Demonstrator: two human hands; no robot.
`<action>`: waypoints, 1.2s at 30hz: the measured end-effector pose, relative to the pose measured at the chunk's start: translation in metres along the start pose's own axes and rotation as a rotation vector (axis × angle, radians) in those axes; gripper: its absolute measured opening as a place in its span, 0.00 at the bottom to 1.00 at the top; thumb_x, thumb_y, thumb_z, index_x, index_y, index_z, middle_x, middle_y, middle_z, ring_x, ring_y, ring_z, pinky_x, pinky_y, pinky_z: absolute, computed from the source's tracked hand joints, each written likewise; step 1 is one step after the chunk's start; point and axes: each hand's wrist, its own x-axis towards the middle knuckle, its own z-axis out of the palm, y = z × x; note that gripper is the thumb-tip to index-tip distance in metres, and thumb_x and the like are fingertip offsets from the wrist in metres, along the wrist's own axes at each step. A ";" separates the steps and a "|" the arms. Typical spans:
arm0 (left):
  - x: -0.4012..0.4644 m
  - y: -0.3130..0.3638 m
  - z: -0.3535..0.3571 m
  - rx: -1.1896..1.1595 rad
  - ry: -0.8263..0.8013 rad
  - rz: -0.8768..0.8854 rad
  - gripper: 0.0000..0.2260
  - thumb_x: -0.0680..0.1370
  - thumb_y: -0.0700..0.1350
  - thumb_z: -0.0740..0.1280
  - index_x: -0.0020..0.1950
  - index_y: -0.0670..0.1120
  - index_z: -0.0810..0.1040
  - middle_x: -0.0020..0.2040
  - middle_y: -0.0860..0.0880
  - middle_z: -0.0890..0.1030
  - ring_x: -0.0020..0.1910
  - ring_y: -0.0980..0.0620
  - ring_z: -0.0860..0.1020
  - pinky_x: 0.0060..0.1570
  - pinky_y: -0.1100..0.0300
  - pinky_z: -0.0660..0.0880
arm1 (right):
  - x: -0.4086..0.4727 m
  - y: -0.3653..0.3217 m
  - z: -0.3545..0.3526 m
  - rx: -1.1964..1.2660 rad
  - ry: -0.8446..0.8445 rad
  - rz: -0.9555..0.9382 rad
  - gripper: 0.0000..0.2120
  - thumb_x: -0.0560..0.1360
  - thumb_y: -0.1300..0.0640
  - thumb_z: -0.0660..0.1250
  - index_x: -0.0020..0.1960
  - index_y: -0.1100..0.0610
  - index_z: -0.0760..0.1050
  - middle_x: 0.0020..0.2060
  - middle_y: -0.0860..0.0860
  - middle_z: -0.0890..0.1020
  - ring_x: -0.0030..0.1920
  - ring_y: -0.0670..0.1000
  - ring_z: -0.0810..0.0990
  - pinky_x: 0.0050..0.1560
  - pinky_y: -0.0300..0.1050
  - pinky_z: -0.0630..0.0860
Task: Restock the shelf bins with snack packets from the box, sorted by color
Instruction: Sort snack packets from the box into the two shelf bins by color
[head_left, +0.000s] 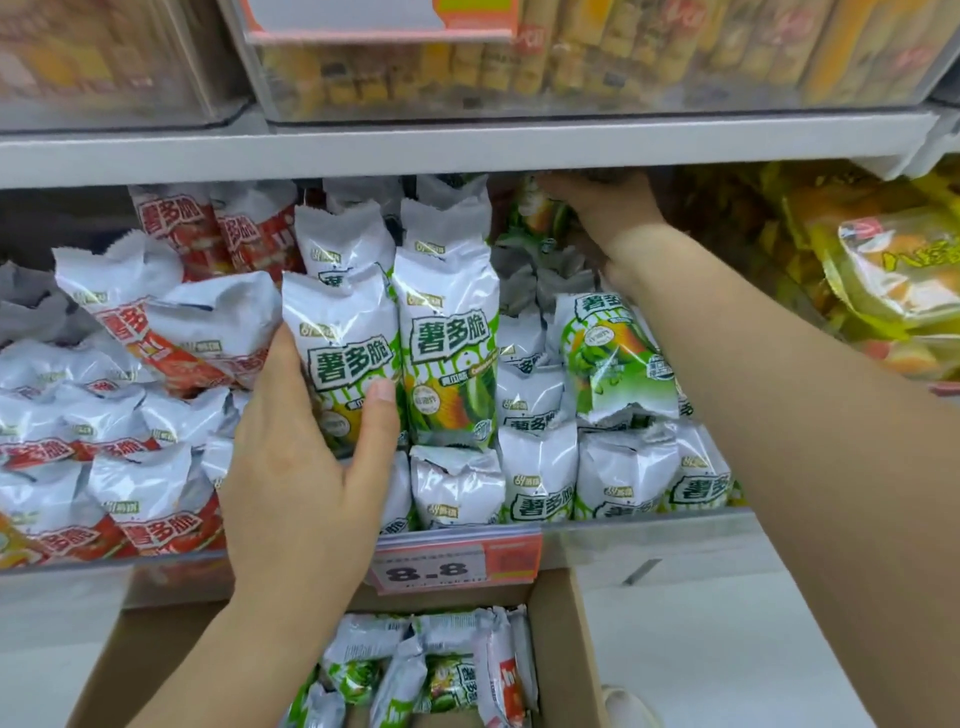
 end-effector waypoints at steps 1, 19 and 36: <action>0.000 0.000 0.000 -0.009 0.009 -0.002 0.33 0.76 0.66 0.52 0.75 0.48 0.61 0.70 0.47 0.72 0.67 0.44 0.70 0.58 0.41 0.72 | 0.001 0.000 0.002 -0.014 -0.031 -0.029 0.17 0.70 0.62 0.75 0.56 0.59 0.74 0.58 0.57 0.79 0.61 0.56 0.77 0.62 0.54 0.74; 0.000 -0.002 0.004 0.002 0.061 0.025 0.29 0.77 0.61 0.56 0.73 0.46 0.64 0.65 0.46 0.74 0.62 0.43 0.73 0.52 0.47 0.73 | -0.004 -0.012 0.012 -0.888 -0.430 -0.125 0.22 0.77 0.43 0.64 0.65 0.55 0.73 0.58 0.53 0.78 0.55 0.51 0.76 0.45 0.38 0.65; 0.001 0.002 0.000 0.047 0.015 0.013 0.31 0.77 0.63 0.54 0.74 0.44 0.62 0.68 0.45 0.72 0.66 0.45 0.70 0.56 0.44 0.73 | -0.113 -0.051 -0.067 -1.107 -0.487 0.239 0.29 0.67 0.32 0.69 0.40 0.59 0.73 0.33 0.53 0.73 0.35 0.52 0.76 0.32 0.42 0.75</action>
